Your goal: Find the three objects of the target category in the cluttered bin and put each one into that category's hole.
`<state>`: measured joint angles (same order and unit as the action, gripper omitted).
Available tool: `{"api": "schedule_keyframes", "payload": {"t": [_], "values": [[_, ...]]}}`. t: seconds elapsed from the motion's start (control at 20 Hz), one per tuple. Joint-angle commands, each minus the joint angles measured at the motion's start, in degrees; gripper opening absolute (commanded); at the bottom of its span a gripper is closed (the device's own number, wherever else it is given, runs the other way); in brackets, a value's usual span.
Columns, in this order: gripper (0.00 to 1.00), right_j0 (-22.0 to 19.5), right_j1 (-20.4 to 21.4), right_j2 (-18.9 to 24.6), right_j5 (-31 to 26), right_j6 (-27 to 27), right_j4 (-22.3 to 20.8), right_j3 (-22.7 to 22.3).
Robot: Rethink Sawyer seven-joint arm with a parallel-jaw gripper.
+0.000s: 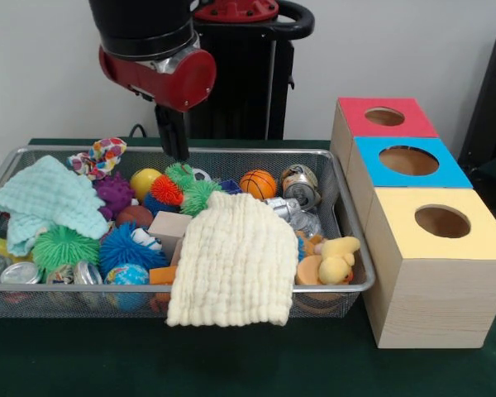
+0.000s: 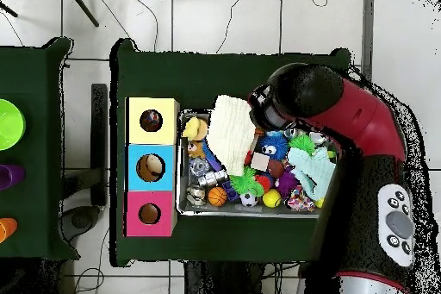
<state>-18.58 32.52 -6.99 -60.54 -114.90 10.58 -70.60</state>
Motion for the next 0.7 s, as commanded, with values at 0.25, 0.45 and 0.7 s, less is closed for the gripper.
{"api": "schedule_keyframes", "payload": {"t": [0.25,0.45,0.7], "values": [[0.00,-5.1,4.1,9.0,3.8,14.1,-5.1,-12.0],[0.00,-6.5,5.4,10.0,4.6,13.9,-6.0,-13.6],[0.00,-8.5,7.4,11.1,4.4,14.6,-6.7,-15.5]]}}
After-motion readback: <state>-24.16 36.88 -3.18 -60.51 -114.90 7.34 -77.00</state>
